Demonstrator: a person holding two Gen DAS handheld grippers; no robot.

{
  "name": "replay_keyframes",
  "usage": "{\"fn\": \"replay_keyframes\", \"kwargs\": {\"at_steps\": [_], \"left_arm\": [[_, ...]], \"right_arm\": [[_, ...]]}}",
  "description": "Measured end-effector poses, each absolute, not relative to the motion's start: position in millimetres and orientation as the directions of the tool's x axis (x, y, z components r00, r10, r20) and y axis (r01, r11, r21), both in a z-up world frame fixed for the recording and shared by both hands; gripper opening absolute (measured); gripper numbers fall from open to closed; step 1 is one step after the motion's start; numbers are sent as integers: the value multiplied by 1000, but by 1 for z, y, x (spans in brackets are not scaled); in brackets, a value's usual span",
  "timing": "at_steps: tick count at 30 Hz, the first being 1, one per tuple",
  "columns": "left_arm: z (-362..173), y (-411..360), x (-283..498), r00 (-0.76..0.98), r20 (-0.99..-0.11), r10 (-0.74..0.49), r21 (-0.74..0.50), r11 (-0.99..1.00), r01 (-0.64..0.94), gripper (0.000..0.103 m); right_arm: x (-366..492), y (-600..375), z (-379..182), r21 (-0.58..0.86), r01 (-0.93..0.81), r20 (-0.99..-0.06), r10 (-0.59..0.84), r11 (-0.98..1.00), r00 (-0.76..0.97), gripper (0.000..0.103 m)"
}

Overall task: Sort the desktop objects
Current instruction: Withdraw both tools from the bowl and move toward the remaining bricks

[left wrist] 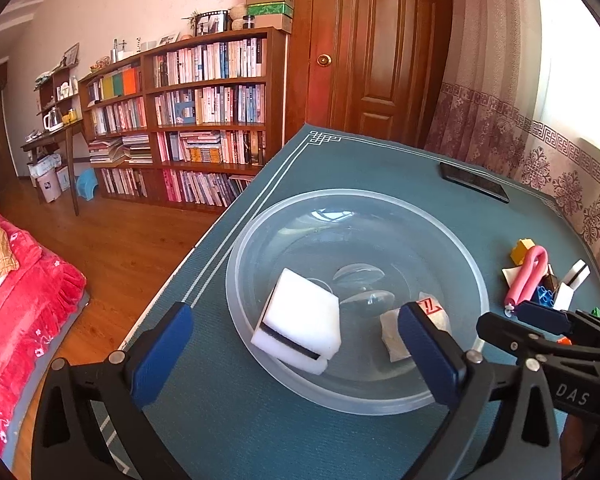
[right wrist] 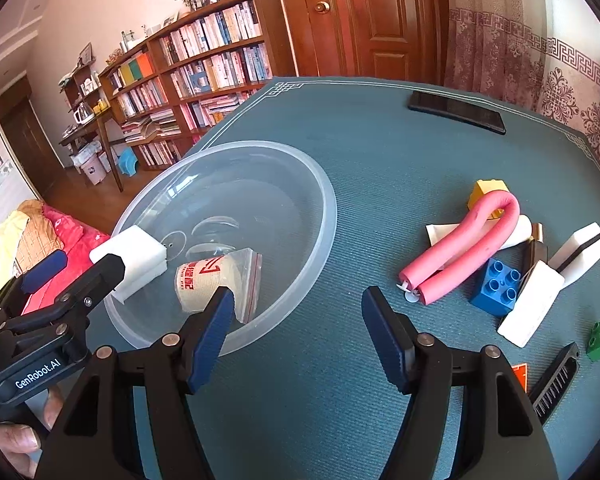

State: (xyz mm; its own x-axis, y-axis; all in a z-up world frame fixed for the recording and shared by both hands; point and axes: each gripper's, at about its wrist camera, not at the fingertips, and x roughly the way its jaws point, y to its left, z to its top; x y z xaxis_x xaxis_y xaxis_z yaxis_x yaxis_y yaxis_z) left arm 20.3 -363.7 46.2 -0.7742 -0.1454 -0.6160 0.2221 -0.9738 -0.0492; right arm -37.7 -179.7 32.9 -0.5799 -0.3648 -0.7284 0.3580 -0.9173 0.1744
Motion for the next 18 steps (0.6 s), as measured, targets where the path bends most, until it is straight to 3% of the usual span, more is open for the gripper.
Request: {"fn": "replay_keyframes", "kwargs": {"at_steps": [18], "left_arm": [[53,-323,27,-778,-616,-126,-5,-987,164,102]], "right_arm": [[-25,-137,34,178,283,-719,-320,-943,-616,73]]}}
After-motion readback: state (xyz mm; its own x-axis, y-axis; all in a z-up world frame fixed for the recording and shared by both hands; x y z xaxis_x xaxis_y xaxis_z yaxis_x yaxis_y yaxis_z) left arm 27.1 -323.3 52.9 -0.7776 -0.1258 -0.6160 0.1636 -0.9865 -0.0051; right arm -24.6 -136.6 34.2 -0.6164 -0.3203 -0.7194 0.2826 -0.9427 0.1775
